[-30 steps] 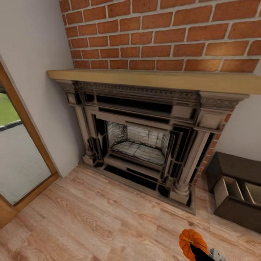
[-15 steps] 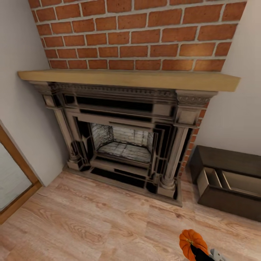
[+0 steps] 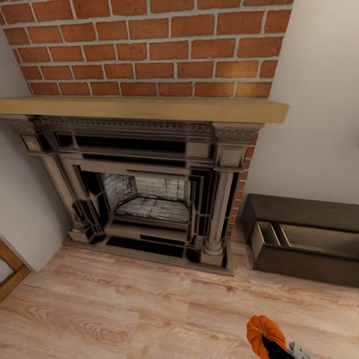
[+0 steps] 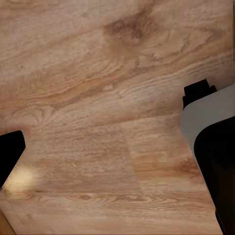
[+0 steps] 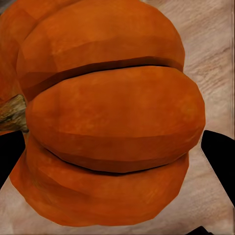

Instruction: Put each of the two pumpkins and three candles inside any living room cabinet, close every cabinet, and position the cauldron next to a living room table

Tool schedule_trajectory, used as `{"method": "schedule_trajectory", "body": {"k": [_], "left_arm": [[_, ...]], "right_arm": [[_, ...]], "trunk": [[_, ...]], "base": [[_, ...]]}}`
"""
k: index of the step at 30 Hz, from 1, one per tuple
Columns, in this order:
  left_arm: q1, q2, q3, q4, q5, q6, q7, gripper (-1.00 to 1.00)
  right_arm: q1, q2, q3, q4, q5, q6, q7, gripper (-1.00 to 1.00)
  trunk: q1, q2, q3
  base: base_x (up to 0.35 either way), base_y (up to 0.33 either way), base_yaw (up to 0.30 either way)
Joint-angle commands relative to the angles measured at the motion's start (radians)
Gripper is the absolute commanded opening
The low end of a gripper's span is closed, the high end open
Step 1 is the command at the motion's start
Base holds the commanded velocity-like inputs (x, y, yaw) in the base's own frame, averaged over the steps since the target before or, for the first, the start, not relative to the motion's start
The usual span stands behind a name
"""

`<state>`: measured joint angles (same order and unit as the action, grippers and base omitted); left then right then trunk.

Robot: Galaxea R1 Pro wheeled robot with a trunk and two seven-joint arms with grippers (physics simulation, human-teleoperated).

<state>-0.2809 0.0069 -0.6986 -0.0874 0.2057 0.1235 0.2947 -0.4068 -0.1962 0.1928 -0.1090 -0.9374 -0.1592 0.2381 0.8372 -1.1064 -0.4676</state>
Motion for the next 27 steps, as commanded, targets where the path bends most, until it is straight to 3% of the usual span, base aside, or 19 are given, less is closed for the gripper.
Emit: {"method": "schedule_trajectory", "body": {"k": [1, 27], "left_arm": [[0.000, 0.001, -0.009, -0.004, 0.009, 0.007, 0.004, 1.00], [0.000, 0.001, -0.009, -0.003, 0.009, 0.007, 0.004, 1.00]], "right_arm": [[-0.001, 0.000, 0.006, 0.001, -0.011, -0.003, 0.004, -1.00], [-0.001, 0.000, 0.007, 0.000, -0.011, -0.003, 0.004, -1.00]], "trunk": [[0.000, -0.001, -0.001], [0.000, -0.001, -0.001]], "base": [[0.000, 0.000, -0.260], [0.000, 0.000, -0.255]]}}
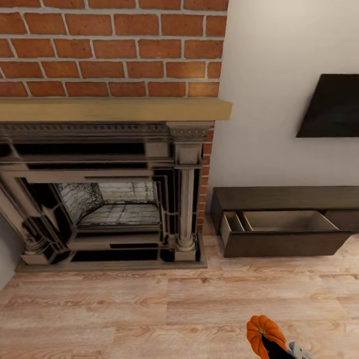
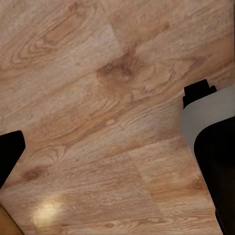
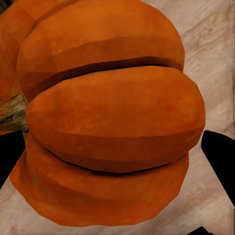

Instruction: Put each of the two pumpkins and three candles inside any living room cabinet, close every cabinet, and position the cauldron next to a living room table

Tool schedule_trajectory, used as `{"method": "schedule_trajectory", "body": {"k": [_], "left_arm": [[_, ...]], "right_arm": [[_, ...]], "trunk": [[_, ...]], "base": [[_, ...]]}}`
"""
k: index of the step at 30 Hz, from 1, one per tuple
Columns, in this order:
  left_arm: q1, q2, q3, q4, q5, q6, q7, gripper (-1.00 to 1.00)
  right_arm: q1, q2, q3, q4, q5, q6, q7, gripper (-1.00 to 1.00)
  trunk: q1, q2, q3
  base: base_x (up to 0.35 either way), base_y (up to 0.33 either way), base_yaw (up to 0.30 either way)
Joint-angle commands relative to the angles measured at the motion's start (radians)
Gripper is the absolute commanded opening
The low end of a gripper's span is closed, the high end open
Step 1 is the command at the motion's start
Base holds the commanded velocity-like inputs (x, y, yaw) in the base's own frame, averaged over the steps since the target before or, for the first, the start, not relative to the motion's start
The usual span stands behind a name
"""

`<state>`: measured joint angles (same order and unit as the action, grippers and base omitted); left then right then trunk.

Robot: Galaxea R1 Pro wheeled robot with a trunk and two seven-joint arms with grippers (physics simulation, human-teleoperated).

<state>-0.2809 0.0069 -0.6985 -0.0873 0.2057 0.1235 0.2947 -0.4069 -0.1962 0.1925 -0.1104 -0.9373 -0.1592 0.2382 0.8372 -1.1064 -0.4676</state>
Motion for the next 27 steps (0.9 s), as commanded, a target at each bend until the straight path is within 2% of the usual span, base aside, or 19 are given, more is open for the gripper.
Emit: {"method": "schedule_trajectory", "body": {"k": [1, 27], "left_arm": [[0.000, 0.001, -0.009, -0.003, 0.009, 0.007, 0.004, 1.00], [0.000, 0.001, -0.009, -0.004, 0.009, 0.007, 0.004, 1.00]], "right_arm": [[-0.001, 0.000, 0.007, 0.001, -0.011, -0.003, 0.004, -1.00], [-0.001, 0.000, 0.007, 0.003, -0.011, -0.005, 0.004, -1.00]], "trunk": [[0.000, -0.001, -0.001], [0.000, -0.001, -0.001]], "base": [[0.000, 0.000, -0.245], [0.000, 0.000, -0.222]]}}
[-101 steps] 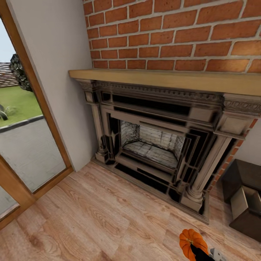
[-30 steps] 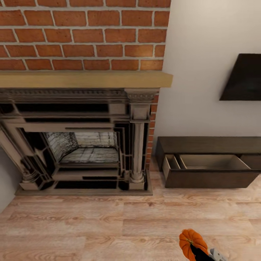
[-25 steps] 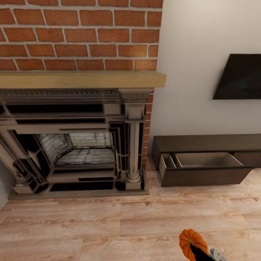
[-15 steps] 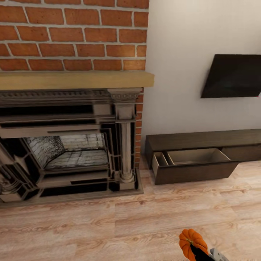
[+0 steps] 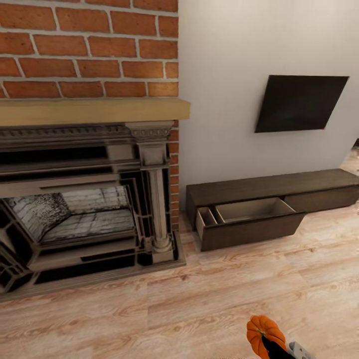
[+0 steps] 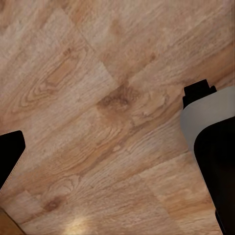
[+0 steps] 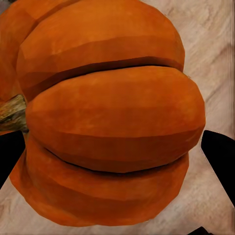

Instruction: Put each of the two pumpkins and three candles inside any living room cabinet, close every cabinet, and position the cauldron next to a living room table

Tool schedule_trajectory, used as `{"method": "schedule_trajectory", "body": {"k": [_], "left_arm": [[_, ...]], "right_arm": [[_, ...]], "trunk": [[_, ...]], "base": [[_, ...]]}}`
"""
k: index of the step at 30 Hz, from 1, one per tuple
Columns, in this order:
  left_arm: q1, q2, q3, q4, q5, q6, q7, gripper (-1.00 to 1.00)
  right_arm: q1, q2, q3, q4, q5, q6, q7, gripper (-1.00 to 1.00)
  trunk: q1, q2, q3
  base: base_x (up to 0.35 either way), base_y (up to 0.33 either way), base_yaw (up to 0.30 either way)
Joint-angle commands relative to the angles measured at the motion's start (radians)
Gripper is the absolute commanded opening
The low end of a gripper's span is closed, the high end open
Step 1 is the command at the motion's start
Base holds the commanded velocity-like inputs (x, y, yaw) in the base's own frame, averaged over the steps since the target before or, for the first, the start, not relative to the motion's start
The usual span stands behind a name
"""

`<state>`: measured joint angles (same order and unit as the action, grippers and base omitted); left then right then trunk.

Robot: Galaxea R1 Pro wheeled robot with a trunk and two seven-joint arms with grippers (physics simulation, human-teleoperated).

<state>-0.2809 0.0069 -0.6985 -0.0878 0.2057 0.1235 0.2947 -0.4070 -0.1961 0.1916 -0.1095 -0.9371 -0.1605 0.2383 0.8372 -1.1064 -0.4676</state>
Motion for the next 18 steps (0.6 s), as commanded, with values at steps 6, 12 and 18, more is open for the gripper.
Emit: {"method": "schedule_trajectory", "body": {"k": [6, 12, 18], "left_arm": [[0.000, 0.001, -0.009, -0.003, 0.009, 0.007, 0.004, 1.00], [0.000, 0.001, -0.009, -0.003, 0.009, 0.007, 0.004, 1.00], [0.000, 0.001, -0.009, -0.003, 0.009, 0.007, 0.004, 1.00]], "right_arm": [[-0.001, 0.000, 0.008, 0.002, -0.011, -0.004, 0.004, -1.00], [-0.001, 0.000, 0.008, 0.001, -0.010, -0.004, 0.004, -1.00], [-0.001, 0.000, 0.008, 0.001, -0.010, -0.004, 0.004, -1.00]], "trunk": [[0.000, -0.001, -0.001], [0.000, -0.001, -0.001], [0.000, -0.001, -0.001]], "base": [[0.000, 0.000, -0.208], [0.000, 0.000, -0.204], [0.000, 0.000, -0.197]]}}
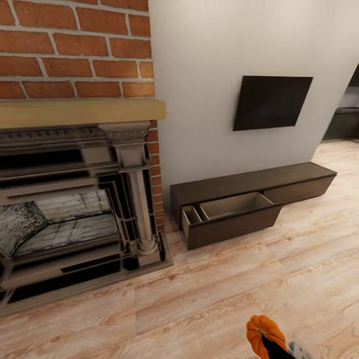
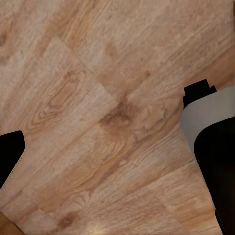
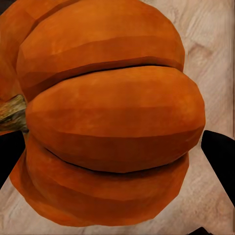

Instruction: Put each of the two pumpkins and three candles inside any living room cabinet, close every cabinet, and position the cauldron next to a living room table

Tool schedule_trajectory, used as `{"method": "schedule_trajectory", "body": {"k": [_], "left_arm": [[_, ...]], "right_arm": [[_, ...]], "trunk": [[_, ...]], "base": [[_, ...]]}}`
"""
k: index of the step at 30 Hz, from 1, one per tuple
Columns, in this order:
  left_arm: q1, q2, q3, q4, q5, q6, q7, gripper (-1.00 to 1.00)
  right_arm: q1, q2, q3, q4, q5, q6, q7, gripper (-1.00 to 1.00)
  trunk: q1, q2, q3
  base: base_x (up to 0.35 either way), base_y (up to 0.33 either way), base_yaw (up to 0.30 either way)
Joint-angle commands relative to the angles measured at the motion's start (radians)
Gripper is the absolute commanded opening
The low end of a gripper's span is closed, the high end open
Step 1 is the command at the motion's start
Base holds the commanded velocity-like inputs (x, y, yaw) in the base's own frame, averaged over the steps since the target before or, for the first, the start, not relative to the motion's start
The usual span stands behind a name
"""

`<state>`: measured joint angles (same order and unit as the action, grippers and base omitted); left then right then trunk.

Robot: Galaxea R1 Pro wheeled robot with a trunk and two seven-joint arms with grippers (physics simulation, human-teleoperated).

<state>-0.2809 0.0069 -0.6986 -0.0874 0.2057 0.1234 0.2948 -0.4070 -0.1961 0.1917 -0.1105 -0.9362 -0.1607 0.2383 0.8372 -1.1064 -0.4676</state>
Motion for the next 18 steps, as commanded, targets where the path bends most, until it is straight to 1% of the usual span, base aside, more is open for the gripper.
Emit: {"method": "schedule_trajectory", "body": {"k": [1, 18], "left_arm": [[0.000, 0.001, -0.009, -0.003, 0.009, 0.007, 0.004, 1.00], [0.000, 0.001, -0.009, -0.003, 0.009, 0.007, 0.004, 1.00]], "right_arm": [[-0.001, 0.000, 0.008, 0.002, -0.011, -0.003, 0.004, -1.00], [-0.001, 0.000, 0.008, 0.005, -0.012, -0.003, 0.004, -1.00]], "trunk": [[0.000, -0.001, -0.001], [0.000, -0.001, -0.001]], "base": [[0.000, 0.000, -0.194], [0.000, 0.000, -0.191]]}}
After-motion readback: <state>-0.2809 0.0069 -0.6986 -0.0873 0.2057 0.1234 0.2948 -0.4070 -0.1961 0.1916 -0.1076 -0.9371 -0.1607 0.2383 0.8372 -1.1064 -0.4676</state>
